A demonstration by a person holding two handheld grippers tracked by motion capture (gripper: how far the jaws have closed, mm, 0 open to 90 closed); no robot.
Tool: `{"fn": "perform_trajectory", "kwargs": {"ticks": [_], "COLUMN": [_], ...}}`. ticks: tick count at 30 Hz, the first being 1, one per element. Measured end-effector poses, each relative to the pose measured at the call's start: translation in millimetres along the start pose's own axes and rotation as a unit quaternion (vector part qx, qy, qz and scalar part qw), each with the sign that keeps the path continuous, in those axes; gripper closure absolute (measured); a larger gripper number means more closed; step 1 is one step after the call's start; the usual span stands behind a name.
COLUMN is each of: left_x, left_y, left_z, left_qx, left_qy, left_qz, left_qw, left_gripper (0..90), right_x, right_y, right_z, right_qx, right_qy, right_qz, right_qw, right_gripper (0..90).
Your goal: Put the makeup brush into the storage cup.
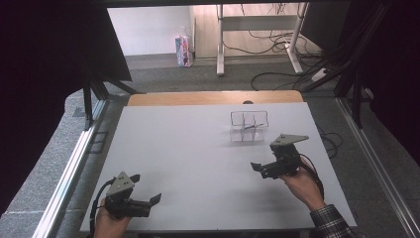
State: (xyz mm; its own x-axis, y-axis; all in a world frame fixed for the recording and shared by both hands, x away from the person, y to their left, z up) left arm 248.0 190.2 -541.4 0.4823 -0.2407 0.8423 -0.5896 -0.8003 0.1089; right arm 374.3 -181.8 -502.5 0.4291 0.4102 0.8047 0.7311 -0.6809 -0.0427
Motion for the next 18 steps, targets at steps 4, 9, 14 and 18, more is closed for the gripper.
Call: {"fn": "perform_trajectory", "kwargs": {"ticks": [4,9,14,18], "left_x": [0.0,0.0,0.0,0.2], "left_y": [0.1,0.1,0.1,0.0], "left_z": [0.0,0.1,0.2,0.1], "left_qx": [-0.001,-0.001,0.000,0.000], "left_qy": [-0.001,0.000,0.000,0.001], "left_qz": [0.000,0.000,0.001,0.002], "left_qw": [1.0000,1.0000,1.0000,1.0000], "left_gripper": [0.1,0.1,0.1,0.1], "right_x": [-1.8,-3.5,-4.8,-8.2], "right_y": [-5.3,-11.7,-13.8,-13.3], "right_z": [-3.6,-6.9,-11.3,-15.7], "right_qx": [0.003,0.004,0.001,-0.006], "right_qy": [0.002,0.004,0.008,0.009], "right_qz": [-0.007,-0.013,-0.014,-0.012], "right_qw": [1.0000,0.9999,0.9999,0.9999], "right_gripper": [0.0,0.0,0.0,0.0]}}
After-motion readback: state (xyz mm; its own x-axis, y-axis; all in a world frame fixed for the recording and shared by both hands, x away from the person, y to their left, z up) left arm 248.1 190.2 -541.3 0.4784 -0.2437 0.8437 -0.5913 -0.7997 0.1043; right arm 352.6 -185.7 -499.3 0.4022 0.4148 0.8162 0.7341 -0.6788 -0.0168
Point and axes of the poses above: each handheld gripper's, and its own axes: z roughly forward along the jaws, x roughly out of its top, y roughly to its right, the point moved 8 cm from there along z, roughly forward along the jaws, and after that the axes turned 5 degrees about y, right-handed, at the moved point
